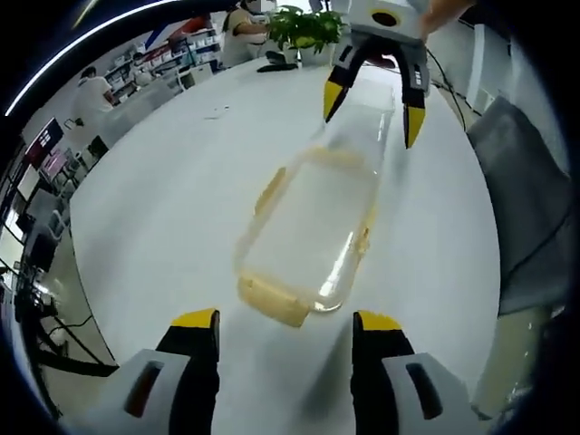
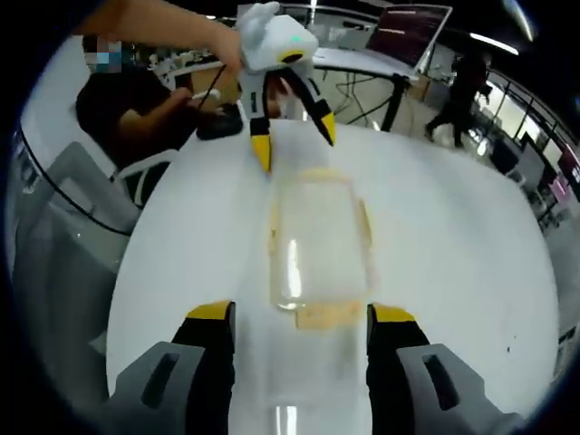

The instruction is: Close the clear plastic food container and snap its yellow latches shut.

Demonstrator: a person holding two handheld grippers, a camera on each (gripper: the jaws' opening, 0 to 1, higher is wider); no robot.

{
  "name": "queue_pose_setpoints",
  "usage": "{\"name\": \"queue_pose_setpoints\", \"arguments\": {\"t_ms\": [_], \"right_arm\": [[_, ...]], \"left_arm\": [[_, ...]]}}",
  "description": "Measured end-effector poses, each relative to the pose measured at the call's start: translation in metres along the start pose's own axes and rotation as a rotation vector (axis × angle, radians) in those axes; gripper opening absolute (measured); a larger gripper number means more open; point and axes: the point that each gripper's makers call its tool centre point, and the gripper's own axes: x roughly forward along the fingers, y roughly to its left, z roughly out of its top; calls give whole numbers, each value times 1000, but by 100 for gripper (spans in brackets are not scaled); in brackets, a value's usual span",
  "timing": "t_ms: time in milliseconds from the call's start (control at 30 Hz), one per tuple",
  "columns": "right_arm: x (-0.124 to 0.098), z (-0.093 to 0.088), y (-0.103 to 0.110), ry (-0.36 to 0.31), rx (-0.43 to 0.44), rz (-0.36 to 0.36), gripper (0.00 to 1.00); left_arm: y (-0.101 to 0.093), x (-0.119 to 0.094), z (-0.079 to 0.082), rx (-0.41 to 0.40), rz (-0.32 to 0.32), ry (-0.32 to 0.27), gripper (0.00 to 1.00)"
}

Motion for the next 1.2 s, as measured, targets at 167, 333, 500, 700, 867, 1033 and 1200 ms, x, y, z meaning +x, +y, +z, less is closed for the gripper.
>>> {"name": "queue_pose_setpoints", "arguments": {"t_ms": [167,333,500,700,867,1033,1200], "right_arm": [[6,-4,-2,18,-5,17,55],[9,-9,-7,34,-5,15,55],[12,-12,-10,46,6,15,55],[18,-17,-8,80,-15,38,54],[22,-17,-9,88,-20,47,54],[25,-17,-16,100,15,49,52],[27,-19,-21,107,18,45,52]], "left_arm": [[5,5,-2,52,-25,-10,52],[5,9,4,97,-37,-41,50],[4,16,7,125,-71,-45,50],[2,19,5,157,-123,-27,50],[1,21,5,159,-164,-30,48],[0,25,1,163,-198,-11,42],[-2,27,3,150,-217,-18,43]]}}
